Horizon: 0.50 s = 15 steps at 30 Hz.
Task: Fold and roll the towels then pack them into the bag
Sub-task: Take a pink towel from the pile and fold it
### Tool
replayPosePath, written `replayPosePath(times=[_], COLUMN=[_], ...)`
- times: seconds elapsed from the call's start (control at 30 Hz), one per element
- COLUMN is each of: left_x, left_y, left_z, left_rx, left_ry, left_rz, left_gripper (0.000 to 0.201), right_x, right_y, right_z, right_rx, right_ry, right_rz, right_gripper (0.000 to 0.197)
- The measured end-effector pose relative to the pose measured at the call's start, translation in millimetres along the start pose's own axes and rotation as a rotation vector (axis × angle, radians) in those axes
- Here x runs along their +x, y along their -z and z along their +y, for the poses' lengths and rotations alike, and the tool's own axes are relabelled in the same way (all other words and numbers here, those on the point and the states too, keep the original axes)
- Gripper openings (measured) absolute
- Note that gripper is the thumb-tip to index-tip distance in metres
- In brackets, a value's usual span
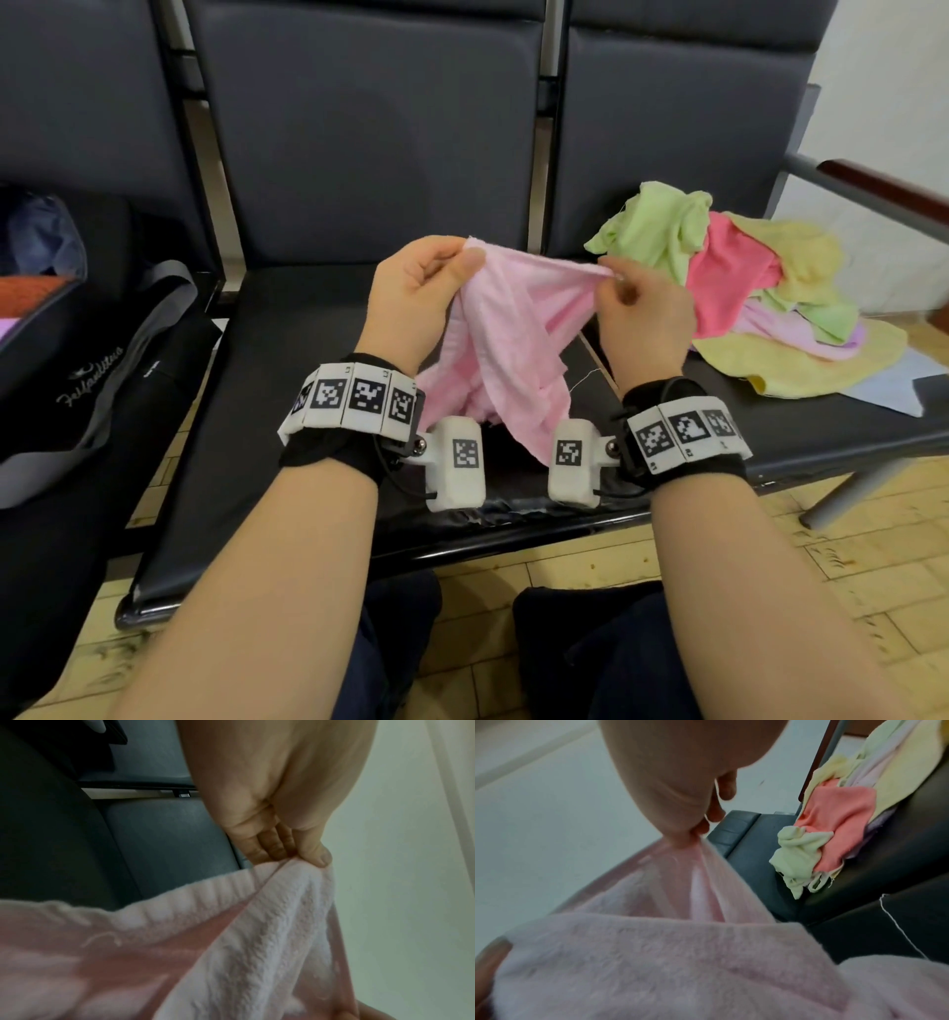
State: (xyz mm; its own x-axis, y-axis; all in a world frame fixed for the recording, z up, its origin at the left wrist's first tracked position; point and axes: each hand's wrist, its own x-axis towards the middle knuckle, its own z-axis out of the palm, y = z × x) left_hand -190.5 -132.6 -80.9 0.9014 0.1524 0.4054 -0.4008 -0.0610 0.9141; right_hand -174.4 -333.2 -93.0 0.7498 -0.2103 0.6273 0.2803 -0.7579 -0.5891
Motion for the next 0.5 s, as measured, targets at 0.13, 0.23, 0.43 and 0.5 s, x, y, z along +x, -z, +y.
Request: replayPosePath(times=[0.13,0.23,0.43,0.5], left_x=[1.2,-0.6,5.2,7.5], left_y=[-1.7,-2.3,15.9,21.3], left_z=[0.5,-0.4,-4.4,-7.8], left_rx=[-0.031,-0.038,-0.119,-0.129], left_ry=[-0.002,-0.001,-0.015,-0.008], left_rz=[0.027,0.051,0.282,0.351], left_gripper=[0.008,0.009,0.01,0.007], right_x=[5.1,4.4,0.2,0.5], right_y=[5.5,3.3,10.5,13.8], right_z=[11.3,16.2,33.9,40.9], right_rx=[-0.119,-0.187,-0.27,-0.244], right_ry=[-0.075,-0.094,-0.267,-0.318], right_rz=[0.137,0.17,0.082,0.087], right_gripper=[0.032,0.03,0.031,0.031])
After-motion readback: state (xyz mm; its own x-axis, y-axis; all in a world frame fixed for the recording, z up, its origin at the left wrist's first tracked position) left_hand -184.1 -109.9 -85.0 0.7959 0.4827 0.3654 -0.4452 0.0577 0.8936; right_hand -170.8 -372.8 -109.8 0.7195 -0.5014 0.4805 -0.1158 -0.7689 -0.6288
